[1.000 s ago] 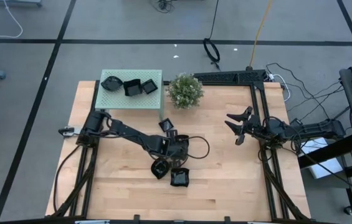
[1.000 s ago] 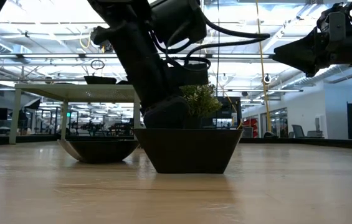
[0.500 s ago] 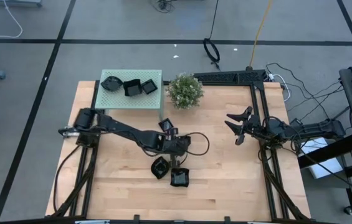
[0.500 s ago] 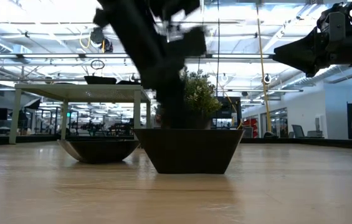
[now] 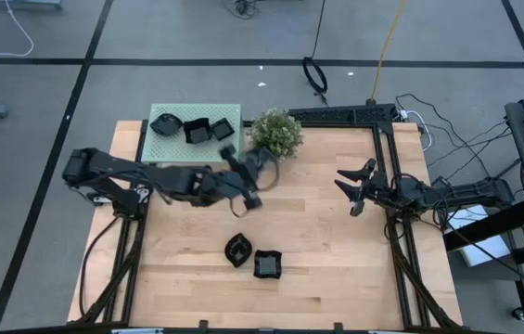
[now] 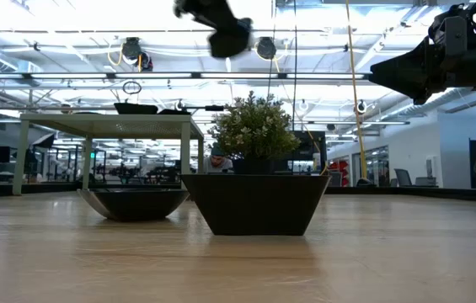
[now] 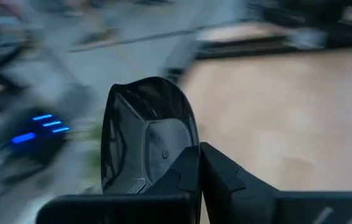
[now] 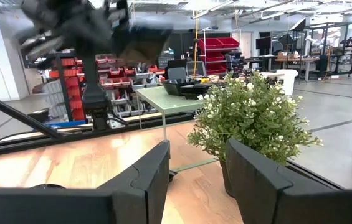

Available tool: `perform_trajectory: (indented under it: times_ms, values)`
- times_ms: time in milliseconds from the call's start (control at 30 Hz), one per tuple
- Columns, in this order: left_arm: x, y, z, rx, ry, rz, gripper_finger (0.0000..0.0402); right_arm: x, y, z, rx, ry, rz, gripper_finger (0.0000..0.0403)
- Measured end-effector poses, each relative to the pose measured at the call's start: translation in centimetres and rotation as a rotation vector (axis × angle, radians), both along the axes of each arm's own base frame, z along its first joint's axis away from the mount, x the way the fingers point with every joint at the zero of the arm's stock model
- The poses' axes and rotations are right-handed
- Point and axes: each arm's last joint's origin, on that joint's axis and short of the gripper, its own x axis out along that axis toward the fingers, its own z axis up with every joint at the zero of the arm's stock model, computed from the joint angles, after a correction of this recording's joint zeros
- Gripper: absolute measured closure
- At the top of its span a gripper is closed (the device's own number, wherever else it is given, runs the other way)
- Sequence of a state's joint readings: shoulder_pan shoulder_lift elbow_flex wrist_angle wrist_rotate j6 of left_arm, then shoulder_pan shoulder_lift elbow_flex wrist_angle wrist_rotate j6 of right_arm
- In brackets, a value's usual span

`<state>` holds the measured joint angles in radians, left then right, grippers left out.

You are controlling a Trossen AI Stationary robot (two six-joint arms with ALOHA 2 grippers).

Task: Pick & Place Mini shaped plates
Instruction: Stack the leaf shape plate on top of the leaf shape plate on the shelf

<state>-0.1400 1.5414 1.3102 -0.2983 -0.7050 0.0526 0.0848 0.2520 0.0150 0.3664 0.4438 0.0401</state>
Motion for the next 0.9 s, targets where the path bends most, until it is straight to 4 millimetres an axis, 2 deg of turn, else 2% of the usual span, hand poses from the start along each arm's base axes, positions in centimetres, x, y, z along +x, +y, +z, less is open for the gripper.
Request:
perform_trajectory:
  times_ms: [133, 300, 600, 900]
  values:
    - [-2.4, 2.1, 2.5, 0.079, -0.064, 0.228, 0.0394, 0.0, 0.0, 0.0, 0.0, -0.001, 0.0, 0.0259]
    - [-4.8, 5.0, 3.6, 0.117, -0.073, 0.456, 0.0395, 0.0, 0.0, 0.0, 0.0, 0.0, 0.0, 0.0259]
    - [-8.1, 10.2, 1.7, 0.021, 0.037, 0.763, 0.0395, 0.0, 0.0, 0.0, 0.0, 0.0, 0.0, 0.0259]
    - [-11.3, 13.2, -0.1, -0.315, 0.008, 1.042, 0.0393, 0.0, 0.0, 0.0, 0.0, -0.001, 0.0, 0.0259]
